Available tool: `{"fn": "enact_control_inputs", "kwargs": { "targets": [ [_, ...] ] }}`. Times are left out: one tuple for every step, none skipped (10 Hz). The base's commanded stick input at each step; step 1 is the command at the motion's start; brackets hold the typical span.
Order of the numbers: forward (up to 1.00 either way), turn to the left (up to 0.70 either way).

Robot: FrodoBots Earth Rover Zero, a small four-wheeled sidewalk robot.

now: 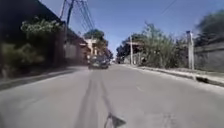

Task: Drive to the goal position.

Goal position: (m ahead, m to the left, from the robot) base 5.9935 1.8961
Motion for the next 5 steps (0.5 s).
{"fn": "enact_control_inputs", "kwargs": {
  "targets": [
    [1.0, -0.29],
    [1.0, -0.1],
    [1.0, -0.02],
    [1.0, -0.02],
    [1.0, -0.02]
  ]
}}
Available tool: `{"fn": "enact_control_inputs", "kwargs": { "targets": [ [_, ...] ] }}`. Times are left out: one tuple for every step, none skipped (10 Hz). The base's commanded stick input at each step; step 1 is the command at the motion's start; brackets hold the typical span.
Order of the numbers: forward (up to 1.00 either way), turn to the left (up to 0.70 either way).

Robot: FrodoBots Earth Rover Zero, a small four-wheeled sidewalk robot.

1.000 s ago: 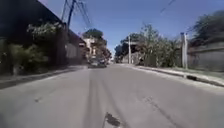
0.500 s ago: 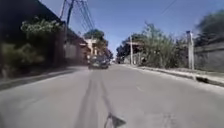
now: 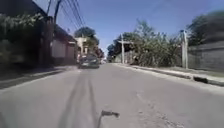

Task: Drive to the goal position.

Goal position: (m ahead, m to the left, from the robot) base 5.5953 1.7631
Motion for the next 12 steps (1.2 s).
{"fn": "enact_control_inputs", "kwargs": {
  "targets": [
    [1.0, -0.03],
    [1.0, -0.03],
    [1.0, -0.03],
    [1.0, -0.03],
    [1.0, -0.03],
    [1.0, -0.03],
    [1.0, -0.03],
    [1.0, -0.03],
    [1.0, -0.04],
    [1.0, -0.15],
    [1.0, -0.34],
    [1.0, -0.4]
  ]
}}
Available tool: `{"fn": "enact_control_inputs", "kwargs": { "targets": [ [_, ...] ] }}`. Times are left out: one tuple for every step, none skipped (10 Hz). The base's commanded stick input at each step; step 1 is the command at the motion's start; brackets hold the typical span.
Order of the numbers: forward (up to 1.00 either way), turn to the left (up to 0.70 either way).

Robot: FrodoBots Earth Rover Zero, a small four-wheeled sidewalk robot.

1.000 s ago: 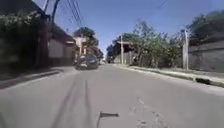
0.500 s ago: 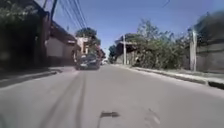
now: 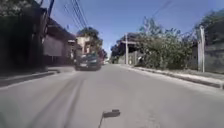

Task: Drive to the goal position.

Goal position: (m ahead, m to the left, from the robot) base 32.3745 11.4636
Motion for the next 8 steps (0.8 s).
{"fn": "enact_control_inputs", "kwargs": {
  "targets": [
    [1.0, -0.4],
    [1.0, -0.28],
    [1.0, -0.06],
    [1.0, 0.0],
    [1.0, 0.0],
    [1.0, 0.0],
    [1.0, 0.0],
    [1.0, 0.0]
  ]
}}
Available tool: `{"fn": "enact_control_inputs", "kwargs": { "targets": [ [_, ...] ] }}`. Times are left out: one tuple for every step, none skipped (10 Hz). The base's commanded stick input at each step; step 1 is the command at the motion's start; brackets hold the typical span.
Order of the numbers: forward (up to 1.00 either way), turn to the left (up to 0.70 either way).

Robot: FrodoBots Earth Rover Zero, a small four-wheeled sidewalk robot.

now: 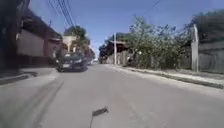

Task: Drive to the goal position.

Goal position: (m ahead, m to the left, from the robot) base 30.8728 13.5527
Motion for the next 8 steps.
{"fn": "enact_control_inputs", "kwargs": {
  "targets": [
    [1.0, 0.0],
    [1.0, 0.0],
    [1.0, 0.0],
    [1.0, 0.0],
    [1.0, 0.0],
    [1.0, 0.0],
    [1.0, 0.0],
    [1.0, 0.03]
  ]
}}
